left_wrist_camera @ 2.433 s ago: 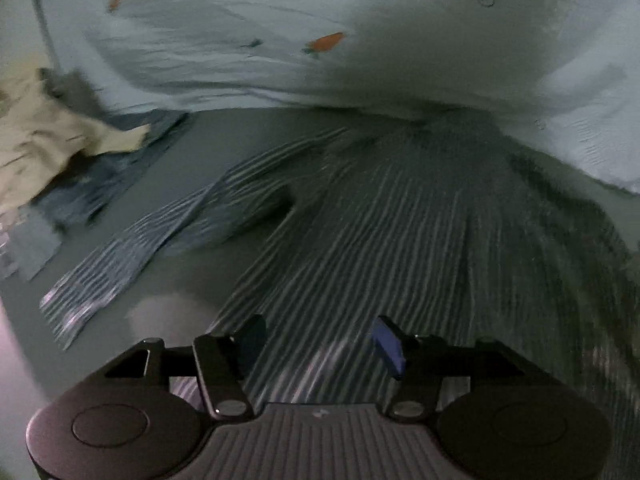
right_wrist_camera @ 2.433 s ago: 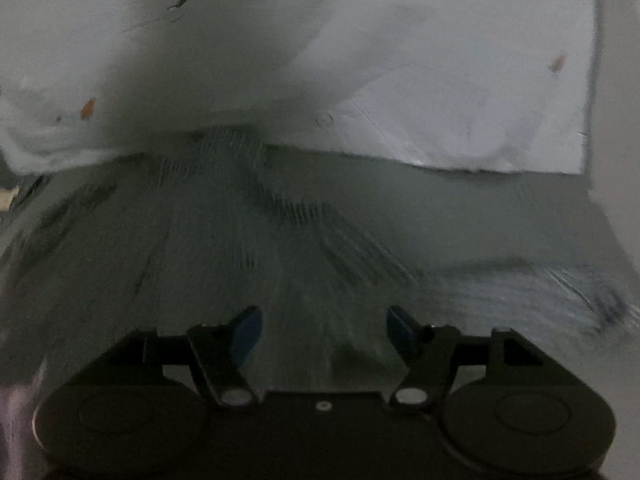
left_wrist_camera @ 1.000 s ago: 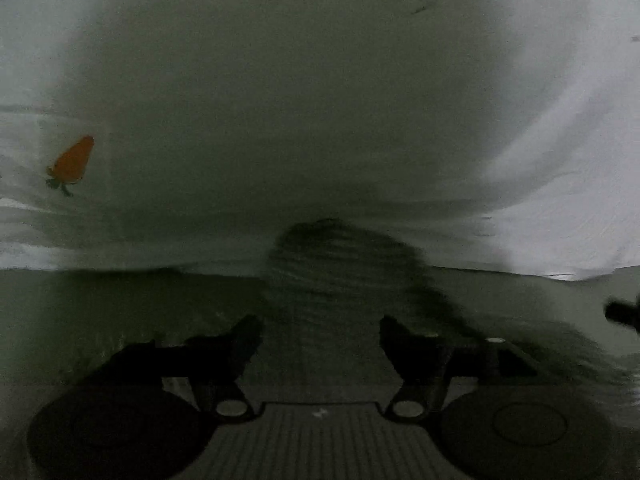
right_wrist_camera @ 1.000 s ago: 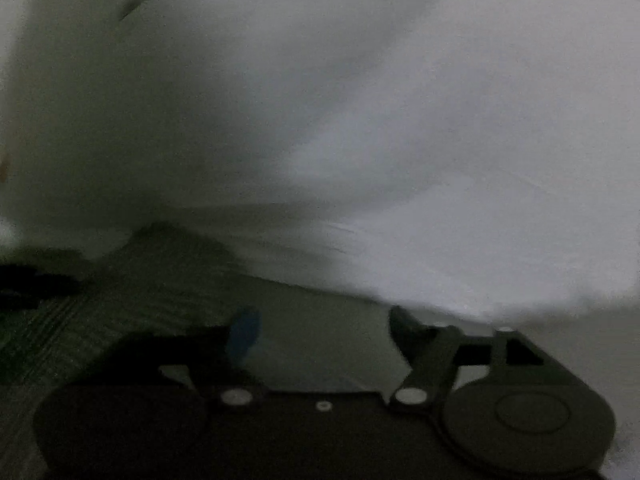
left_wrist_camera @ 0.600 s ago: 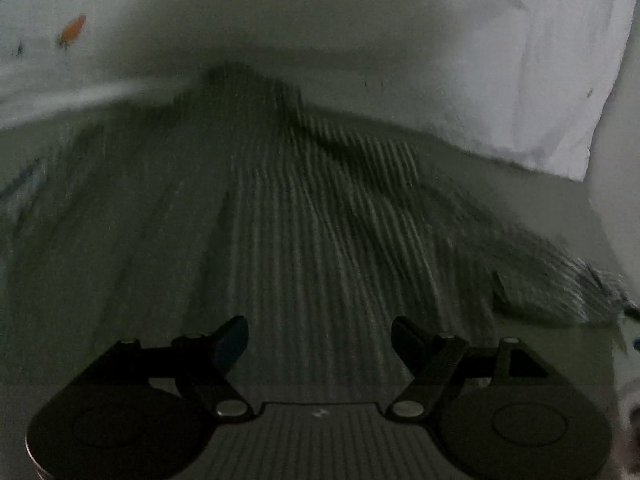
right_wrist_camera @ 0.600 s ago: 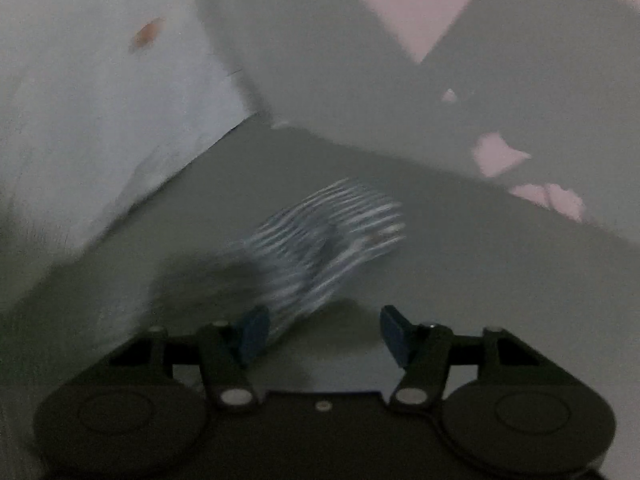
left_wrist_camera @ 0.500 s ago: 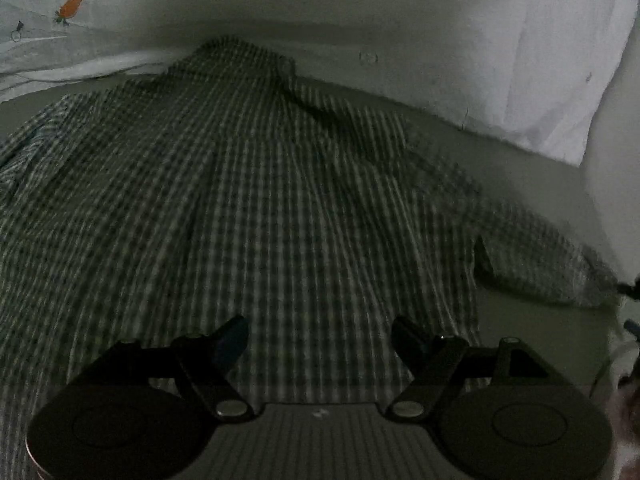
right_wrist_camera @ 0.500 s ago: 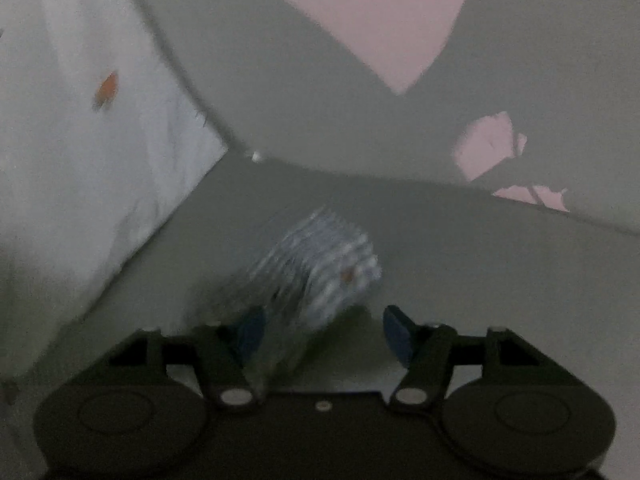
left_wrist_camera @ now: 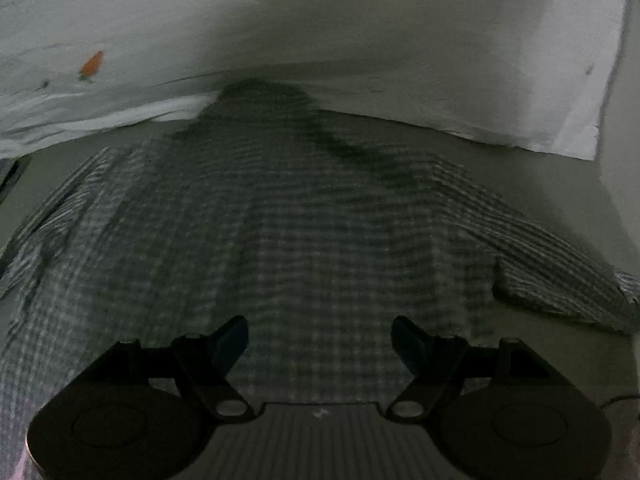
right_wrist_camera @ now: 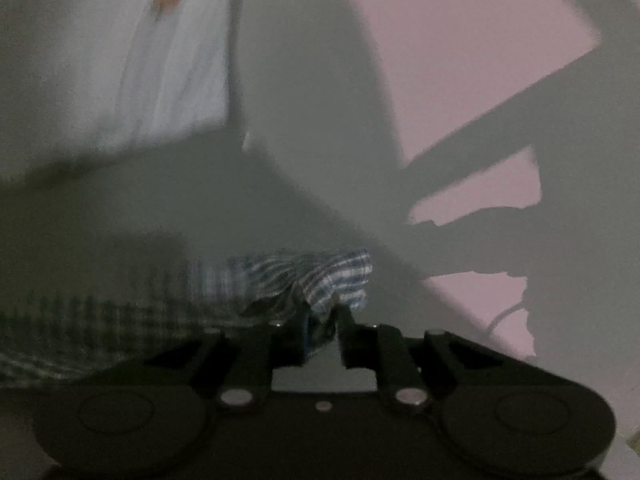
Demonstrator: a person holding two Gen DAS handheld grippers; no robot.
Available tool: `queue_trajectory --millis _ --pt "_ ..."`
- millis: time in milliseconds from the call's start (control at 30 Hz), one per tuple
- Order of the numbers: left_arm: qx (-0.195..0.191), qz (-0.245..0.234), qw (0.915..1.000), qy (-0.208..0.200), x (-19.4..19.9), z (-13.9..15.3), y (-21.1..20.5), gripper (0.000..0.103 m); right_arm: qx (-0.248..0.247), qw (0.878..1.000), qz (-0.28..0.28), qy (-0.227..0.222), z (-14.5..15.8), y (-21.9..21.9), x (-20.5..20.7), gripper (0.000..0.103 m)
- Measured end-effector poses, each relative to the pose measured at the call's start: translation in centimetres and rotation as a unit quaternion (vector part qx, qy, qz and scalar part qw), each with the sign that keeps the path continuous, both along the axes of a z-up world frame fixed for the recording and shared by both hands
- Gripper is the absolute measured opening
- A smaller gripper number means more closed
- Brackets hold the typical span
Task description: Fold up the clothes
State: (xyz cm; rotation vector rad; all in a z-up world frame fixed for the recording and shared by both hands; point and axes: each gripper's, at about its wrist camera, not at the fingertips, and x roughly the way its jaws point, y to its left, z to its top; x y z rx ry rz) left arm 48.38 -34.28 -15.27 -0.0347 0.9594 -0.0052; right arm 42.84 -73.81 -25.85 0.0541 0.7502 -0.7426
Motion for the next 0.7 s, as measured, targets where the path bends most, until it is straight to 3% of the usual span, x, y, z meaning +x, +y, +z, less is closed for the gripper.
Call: queue_trajectory --millis 100,167,233,367,500,567,700 --pt "-0.012 0.025 0.9996 0.008 -0.8 0.3 3.4 0.080 0.011 1.000 -0.025 0.001 0.4 0.4 -1.3 0.054" --pt "-0.010 0.041 0.9990 0.011 -1.5 0.8 5.6 0.080 0.009 0.999 -0.034 -0.008 1.7 1.2 -2.7 0.056" --pt "0.002 0.061 0.9981 0.007 -2.8 1.2 9.0 0.083 0.018 0.999 -0.024 -0.015 3.1 2.9 -4.2 0.073" --pt "0.014 0.110 0.9939 0.005 -5.0 1.5 17.2 0.086 0.042 0.998 0.031 -0.026 5.0 9.1 -6.5 0.080" --pt "-0.005 0.177 0.9841 0.006 -8.2 1.0 27.3 0.086 0.070 0.993 0.095 -0.021 6.2 19.0 -8.5 0.088" --pt "0.018 0.180 0.9835 0.000 -9.9 0.4 31.9 0.086 0.074 0.988 0.132 -0.017 6.8 25.1 -9.2 0.089" --pt "0.131 0.167 0.9770 -0.021 -12.3 -0.6 39.2 0.086 0.033 0.980 0.197 0.021 7.7 37.6 -10.2 0.093"
